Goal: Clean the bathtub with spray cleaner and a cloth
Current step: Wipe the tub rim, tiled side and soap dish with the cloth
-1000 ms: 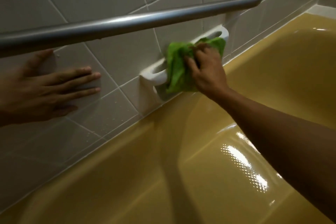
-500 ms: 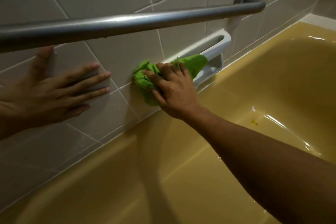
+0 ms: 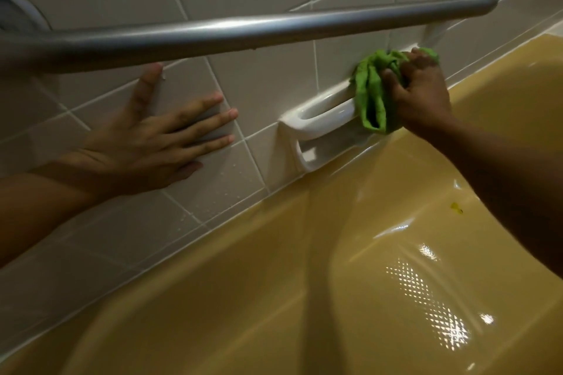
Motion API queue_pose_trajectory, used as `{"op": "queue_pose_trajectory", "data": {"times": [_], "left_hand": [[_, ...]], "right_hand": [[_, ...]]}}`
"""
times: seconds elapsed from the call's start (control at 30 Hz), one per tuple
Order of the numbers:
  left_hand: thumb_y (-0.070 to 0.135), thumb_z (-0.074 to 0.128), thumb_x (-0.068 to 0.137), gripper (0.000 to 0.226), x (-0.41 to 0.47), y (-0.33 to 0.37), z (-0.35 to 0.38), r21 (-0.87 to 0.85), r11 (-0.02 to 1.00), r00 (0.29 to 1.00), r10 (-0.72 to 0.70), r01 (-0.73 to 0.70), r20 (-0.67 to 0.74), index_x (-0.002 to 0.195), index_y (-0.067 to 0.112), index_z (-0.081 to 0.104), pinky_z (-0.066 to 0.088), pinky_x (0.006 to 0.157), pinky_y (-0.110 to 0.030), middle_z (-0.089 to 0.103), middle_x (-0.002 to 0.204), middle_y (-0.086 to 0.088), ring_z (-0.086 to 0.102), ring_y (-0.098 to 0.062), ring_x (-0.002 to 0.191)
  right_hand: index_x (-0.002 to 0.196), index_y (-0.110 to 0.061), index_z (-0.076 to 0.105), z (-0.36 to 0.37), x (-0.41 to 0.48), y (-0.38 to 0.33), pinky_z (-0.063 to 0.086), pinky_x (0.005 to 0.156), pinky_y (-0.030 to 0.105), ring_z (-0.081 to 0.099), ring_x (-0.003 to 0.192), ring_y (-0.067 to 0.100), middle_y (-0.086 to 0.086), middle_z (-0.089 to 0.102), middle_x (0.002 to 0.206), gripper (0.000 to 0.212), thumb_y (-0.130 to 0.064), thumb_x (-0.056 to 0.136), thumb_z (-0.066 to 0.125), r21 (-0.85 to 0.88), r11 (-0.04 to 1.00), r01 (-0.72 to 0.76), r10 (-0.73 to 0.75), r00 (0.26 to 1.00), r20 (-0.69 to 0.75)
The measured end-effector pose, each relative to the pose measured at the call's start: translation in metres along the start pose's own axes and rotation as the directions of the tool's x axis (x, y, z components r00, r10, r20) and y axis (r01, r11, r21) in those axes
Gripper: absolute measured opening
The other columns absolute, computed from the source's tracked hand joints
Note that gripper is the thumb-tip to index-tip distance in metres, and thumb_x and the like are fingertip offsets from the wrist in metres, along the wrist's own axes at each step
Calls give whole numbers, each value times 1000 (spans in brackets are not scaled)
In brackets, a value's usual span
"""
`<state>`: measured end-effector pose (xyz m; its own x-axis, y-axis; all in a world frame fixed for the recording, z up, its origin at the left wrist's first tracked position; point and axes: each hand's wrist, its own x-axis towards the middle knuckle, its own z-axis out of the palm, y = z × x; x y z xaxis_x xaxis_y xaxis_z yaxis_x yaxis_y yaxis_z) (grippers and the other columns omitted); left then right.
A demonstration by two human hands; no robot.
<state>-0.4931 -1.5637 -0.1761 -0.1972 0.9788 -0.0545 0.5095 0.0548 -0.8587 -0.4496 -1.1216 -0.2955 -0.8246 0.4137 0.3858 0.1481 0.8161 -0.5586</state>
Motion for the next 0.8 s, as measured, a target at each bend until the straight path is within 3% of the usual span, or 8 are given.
{"op": "queue_pose_trajectory", "data": {"times": [0.1,0.2,0.3,0.43,0.5,0.63,0.7,0.8], "left_hand": [[40,23,109,60,-3,-1,8,-2,1000,990,3,-3,142,165,23,9,-9,109,-83,1,172,-14,5,-36,159],[32,38,108,64,13,9,-17,-160,986,985,-28,56,172,164,27,9,3,111,-84,4,173,-13,6,-36,159],[29,49,107,56,45,31,-67,-136,990,996,11,-22,-83,160,23,34,18,110,-82,16,171,-14,20,-39,156],[22,47,108,56,84,31,-131,-77,997,957,-6,-16,-290,162,23,30,21,118,-72,17,171,-12,21,-38,156],[24,49,104,67,95,9,-147,-27,999,980,-44,39,-195,164,22,18,15,121,-69,3,172,-14,10,-41,157],[34,58,96,89,90,-56,-145,-198,940,957,-256,279,133,164,32,2,19,120,-66,-2,173,-5,9,-36,158],[41,55,97,85,87,-78,-142,-300,905,939,-225,301,261,163,41,1,24,117,-69,5,173,3,16,-33,157],[50,32,96,74,88,-82,-136,-428,869,946,-124,249,299,163,43,1,19,117,-70,6,172,11,15,-27,157]], "right_hand": [[146,-17,52,5,-10,-19,25,121,48,30,145,33,15,38,155,60,-56,103,36,9,1000,-28,28,1000,-3],[142,-21,57,16,-34,-44,20,121,55,31,146,32,14,46,152,56,-54,101,37,-44,995,85,-85,996,12],[145,-26,56,27,-62,-73,8,123,61,26,151,28,5,48,154,58,-56,100,33,-54,979,198,-195,979,60],[156,-32,36,34,-83,-92,10,123,64,15,156,27,2,33,164,59,-57,103,32,-127,939,318,-307,946,100],[155,-31,37,29,-81,-90,8,124,61,15,156,24,2,34,163,56,-54,104,39,-75,952,297,-288,951,117],[152,-34,44,13,-61,-67,3,126,55,13,156,21,-4,35,163,59,-60,101,28,-73,947,313,-290,930,226],[151,-30,46,1,-43,-47,5,126,54,11,157,21,-2,32,165,66,-63,98,24,-26,979,204,-195,959,206],[152,-24,45,-15,-8,-6,10,125,56,12,157,25,3,30,165,71,-64,98,24,-31,997,76,-71,985,160]]}}
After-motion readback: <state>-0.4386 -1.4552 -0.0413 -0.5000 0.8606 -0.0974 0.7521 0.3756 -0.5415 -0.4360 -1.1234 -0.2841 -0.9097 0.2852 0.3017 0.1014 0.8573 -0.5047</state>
